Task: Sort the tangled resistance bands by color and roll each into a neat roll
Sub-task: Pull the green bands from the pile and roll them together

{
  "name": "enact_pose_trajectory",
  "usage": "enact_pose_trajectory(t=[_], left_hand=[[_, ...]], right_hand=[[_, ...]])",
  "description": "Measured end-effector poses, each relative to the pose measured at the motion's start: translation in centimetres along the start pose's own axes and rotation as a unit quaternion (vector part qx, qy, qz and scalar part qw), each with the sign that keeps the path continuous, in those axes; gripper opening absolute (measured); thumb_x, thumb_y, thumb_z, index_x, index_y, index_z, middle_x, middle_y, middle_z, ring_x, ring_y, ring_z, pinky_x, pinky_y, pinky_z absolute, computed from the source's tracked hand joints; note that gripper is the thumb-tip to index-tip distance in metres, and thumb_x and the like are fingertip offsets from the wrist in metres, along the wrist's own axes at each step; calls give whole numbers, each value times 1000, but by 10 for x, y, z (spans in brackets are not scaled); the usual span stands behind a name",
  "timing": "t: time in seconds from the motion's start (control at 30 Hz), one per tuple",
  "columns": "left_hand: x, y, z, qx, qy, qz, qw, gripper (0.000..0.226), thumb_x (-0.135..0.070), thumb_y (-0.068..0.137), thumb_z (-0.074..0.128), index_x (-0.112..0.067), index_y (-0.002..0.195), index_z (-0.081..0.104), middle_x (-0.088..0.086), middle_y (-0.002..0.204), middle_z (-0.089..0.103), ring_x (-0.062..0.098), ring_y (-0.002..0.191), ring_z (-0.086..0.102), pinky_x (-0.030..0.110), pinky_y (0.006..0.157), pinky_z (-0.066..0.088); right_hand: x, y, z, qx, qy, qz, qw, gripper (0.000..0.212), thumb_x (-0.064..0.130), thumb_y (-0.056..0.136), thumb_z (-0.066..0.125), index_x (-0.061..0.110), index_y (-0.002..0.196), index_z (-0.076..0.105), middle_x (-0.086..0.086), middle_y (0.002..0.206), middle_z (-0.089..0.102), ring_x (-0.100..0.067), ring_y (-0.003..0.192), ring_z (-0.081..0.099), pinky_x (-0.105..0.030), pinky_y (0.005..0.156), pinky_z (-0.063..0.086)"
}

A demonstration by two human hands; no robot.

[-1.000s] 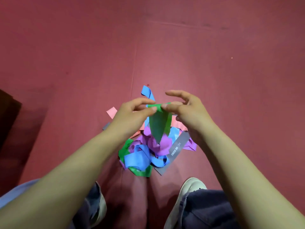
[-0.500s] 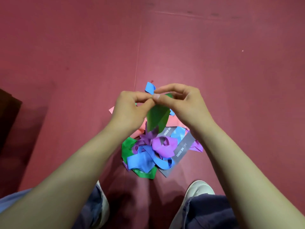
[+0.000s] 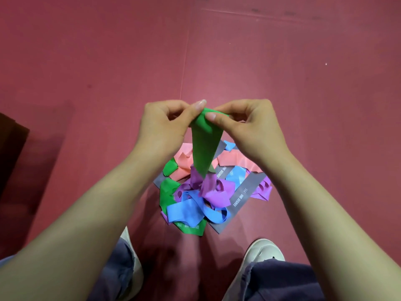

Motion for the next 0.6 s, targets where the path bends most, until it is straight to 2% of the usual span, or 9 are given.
enact_pose_trajectory(t=[0.1,0.17,0.23,0.33,0.4,0.5,0.6], left_hand=[[5,1,1,-16,-4,-26,1000,30,-32,91,63,-9,74,69,22,73,62,17,70,54,27,67,44],[7,1,-1,-48,-9,-38,998,21,-33,92,61,-20,75,63,8,77,65,21,78,63,28,73,49],[8,2,-4,-69,-7,-44,997,14,-30,93,61,-23,80,61,1,81,67,22,86,66,31,78,51],[5,0,6,-21,-9,-31,999,9,-15,93,60,-16,91,69,-1,85,70,11,82,66,19,74,51],[3,-4,17,17,-4,-20,1000,17,-6,92,60,-12,104,70,2,95,72,7,83,64,14,74,49],[-5,-5,24,45,-62,3,997,26,-1,90,61,-19,108,66,-5,92,70,-5,76,62,11,72,48],[-6,-7,28,70,-67,10,995,34,5,84,65,-17,110,65,-2,96,71,0,84,65,18,81,53]], right_hand=[[-7,0,2,-3,-9,16,1000,13,22,85,70,16,74,74,-24,73,67,-14,59,47,-30,55,40],[-9,0,0,-15,0,18,1000,21,22,87,68,12,69,73,-21,68,67,-10,56,44,-25,54,37],[-9,-1,-3,-38,17,15,999,27,24,88,66,7,67,71,-21,64,62,-9,56,40,-24,53,35],[-13,-2,-6,-73,49,16,996,31,23,89,64,3,65,70,-6,52,52,-6,55,37,-22,52,33],[-14,-2,-7,-84,58,22,995,32,19,90,64,4,62,69,-6,51,55,-5,55,40,-21,53,34],[-13,0,-15,-114,129,1,985,31,14,89,64,12,58,65,11,49,53,0,51,43,-18,54,41],[-18,-2,-11,-103,126,24,986,28,13,89,64,2,63,68,0,58,57,-5,56,45,-20,54,41]])
Point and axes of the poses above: each hand's wrist, its own y-axis towards the middle knuckle, its own z-axis out of the palm, x = y × z, the point moved 8 cm from there along y, towards the middle knuckle
